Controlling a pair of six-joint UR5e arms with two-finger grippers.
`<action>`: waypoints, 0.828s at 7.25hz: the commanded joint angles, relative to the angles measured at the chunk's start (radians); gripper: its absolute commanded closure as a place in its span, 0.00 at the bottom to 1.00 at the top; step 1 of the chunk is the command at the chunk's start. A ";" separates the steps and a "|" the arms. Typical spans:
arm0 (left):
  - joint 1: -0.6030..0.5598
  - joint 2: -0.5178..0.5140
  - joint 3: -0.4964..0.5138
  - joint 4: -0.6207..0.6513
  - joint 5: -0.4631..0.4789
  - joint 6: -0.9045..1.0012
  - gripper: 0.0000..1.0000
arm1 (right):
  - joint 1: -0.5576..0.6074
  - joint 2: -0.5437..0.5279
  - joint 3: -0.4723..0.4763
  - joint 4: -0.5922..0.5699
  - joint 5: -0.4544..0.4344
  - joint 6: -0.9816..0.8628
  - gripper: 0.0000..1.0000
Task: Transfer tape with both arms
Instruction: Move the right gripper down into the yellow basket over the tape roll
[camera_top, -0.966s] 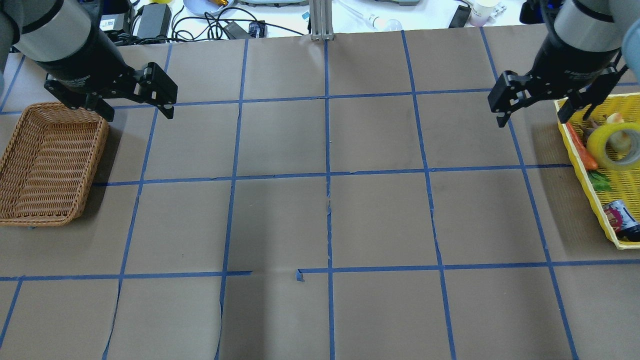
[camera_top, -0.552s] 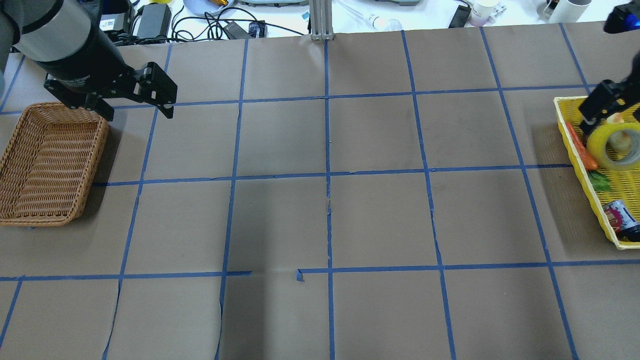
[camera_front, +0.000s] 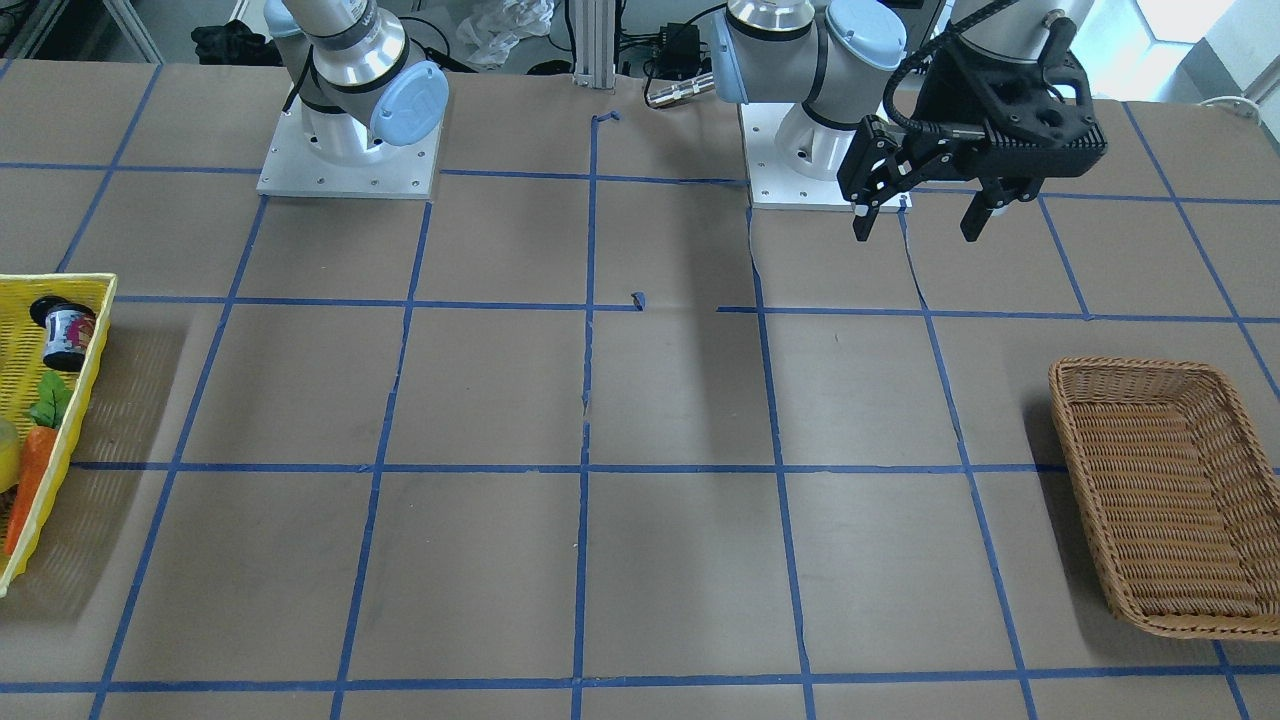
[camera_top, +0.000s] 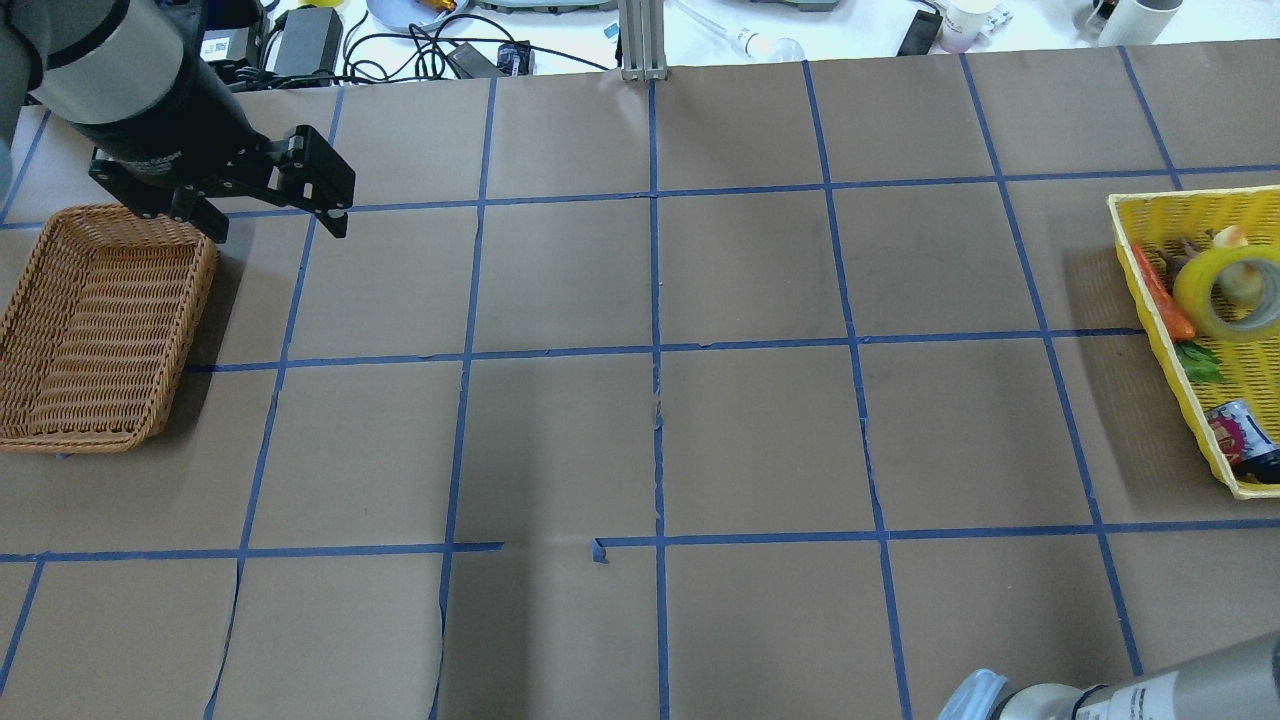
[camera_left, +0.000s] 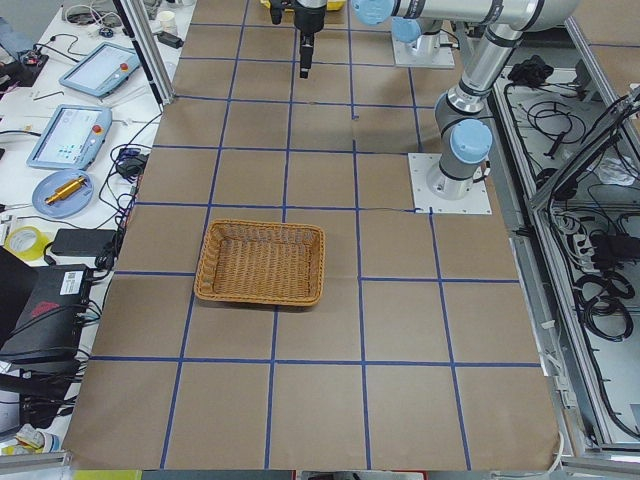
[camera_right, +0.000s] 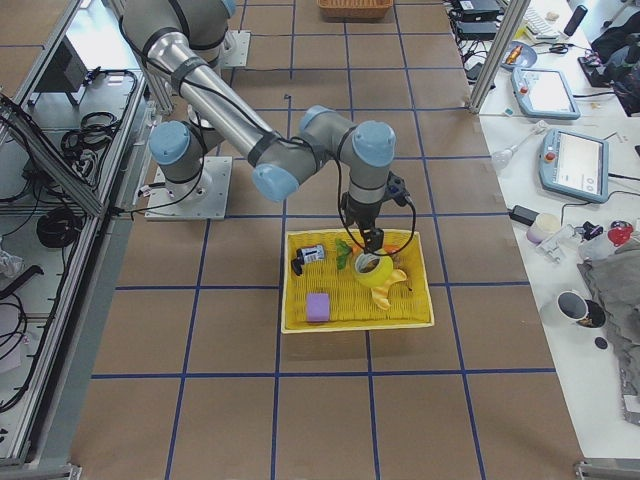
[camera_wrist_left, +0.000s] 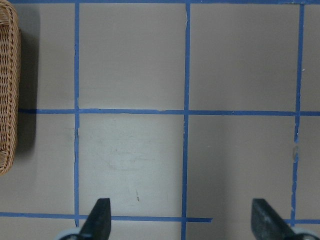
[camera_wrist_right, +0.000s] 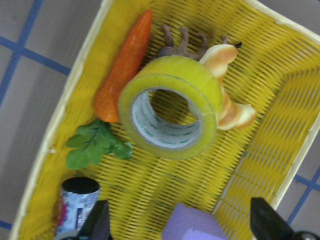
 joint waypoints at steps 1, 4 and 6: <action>0.000 0.001 -0.002 0.000 0.001 0.000 0.00 | -0.014 0.079 0.000 -0.123 -0.006 -0.055 0.00; 0.000 0.001 -0.002 0.000 0.002 0.000 0.00 | -0.014 0.128 -0.002 -0.123 -0.005 -0.052 0.00; 0.000 0.001 -0.003 0.000 0.002 0.000 0.00 | -0.014 0.174 0.003 -0.124 -0.002 -0.017 0.01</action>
